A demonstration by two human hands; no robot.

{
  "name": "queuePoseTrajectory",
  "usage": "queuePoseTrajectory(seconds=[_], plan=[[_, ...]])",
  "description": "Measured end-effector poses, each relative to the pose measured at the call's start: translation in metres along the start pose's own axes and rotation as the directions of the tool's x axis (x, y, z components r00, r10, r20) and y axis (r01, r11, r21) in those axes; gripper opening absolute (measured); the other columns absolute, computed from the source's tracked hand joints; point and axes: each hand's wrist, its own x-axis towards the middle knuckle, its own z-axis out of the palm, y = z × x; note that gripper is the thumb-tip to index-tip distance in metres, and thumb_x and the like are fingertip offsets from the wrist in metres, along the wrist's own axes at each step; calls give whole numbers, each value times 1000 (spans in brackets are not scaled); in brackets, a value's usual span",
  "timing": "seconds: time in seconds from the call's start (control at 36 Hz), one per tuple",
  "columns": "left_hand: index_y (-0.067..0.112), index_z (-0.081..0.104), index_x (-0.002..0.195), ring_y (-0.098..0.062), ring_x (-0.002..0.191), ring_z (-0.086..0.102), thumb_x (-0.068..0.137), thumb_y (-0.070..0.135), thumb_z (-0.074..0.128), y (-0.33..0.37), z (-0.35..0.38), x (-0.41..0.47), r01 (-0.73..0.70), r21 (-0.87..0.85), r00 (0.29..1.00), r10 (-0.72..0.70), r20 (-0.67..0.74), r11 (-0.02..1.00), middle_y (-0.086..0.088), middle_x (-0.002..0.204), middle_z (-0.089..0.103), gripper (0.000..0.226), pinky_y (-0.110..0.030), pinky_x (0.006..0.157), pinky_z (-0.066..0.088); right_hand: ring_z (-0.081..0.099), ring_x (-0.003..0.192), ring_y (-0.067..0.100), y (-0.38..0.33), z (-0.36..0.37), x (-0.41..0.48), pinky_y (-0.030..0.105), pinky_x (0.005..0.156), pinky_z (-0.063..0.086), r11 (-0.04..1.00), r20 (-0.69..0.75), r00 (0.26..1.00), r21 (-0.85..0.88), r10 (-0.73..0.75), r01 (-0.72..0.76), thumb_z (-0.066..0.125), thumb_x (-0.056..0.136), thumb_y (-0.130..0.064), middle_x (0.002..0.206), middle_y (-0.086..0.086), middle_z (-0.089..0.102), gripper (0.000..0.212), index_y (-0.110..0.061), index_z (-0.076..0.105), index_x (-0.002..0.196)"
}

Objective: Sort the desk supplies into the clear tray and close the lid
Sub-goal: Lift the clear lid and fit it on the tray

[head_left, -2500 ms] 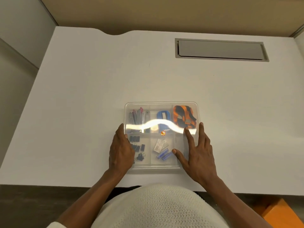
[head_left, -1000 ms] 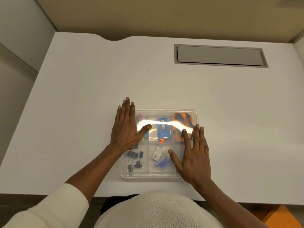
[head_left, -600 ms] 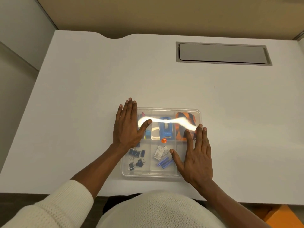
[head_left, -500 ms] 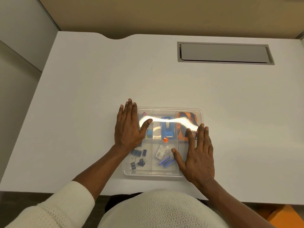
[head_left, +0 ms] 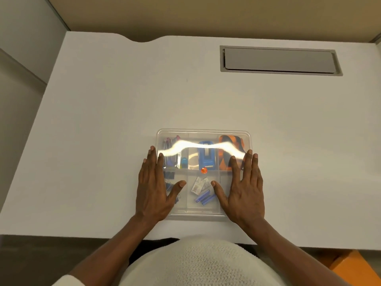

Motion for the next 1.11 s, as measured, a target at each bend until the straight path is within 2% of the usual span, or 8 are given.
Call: queuePoseTrajectory(seconds=[0.17,0.28,0.33,0.42,0.56,0.61,0.92,1.11], plan=[[15,16,165,-24,161,7,97,73,36,0,2,2,-67,147,998,67,1,987,-4,175,6,91,-53,128,20,-3,165,29,-2,-4,1,56,129,21,1000,18,1000,-11,6,-6,37,93,-82,178,9,-4,95,-27,17,168],[16,6,165,-23,162,2,97,72,39,-1,3,2,-81,211,997,75,35,974,-3,175,0,94,-52,128,21,17,161,35,-4,-17,15,57,129,19,999,18,1000,-52,8,-7,39,88,-87,169,20,27,89,-24,42,151],[15,5,165,-24,162,0,98,71,39,0,4,2,-85,232,996,77,44,969,-4,175,-1,94,-51,128,20,22,159,37,-4,-25,28,57,127,23,1000,-3,1000,-8,22,-22,43,86,-88,165,22,34,93,-23,39,153],[13,5,165,-24,162,0,98,70,40,0,4,3,-93,239,995,84,46,967,-6,175,-1,94,-51,129,19,12,162,39,-1,-31,54,56,125,28,996,-7,1000,93,7,-6,45,88,-86,171,23,20,102,-18,27,162],[12,6,165,-24,162,-1,98,69,41,1,3,3,-96,257,995,85,53,962,-6,175,-2,95,-50,130,17,-10,164,32,10,-27,92,53,132,12,995,151,984,54,-94,86,24,85,-94,176,19,-7,124,-3,5,167],[12,5,165,-24,162,-1,98,69,41,1,3,4,-94,256,995,82,57,962,-6,175,-2,95,-50,129,17,-14,163,30,12,-21,96,50,133,9,992,170,978,23,-124,122,24,83,-96,175,17,-13,129,-1,-2,166],[13,7,165,-25,162,1,98,69,42,0,5,3,-101,239,995,93,45,966,-6,175,0,94,-53,128,20,-17,162,28,21,-14,99,50,133,6,985,196,965,35,-174,170,22,74,-104,174,14,-21,139,-4,-10,165],[8,6,164,-27,161,-4,100,70,32,5,-2,5,-117,368,991,83,108,922,-11,174,-5,94,-52,129,13,-21,161,29,17,-24,97,51,133,1,984,237,955,16,-177,178,13,72,-104,173,15,-22,137,-7,-11,166]])
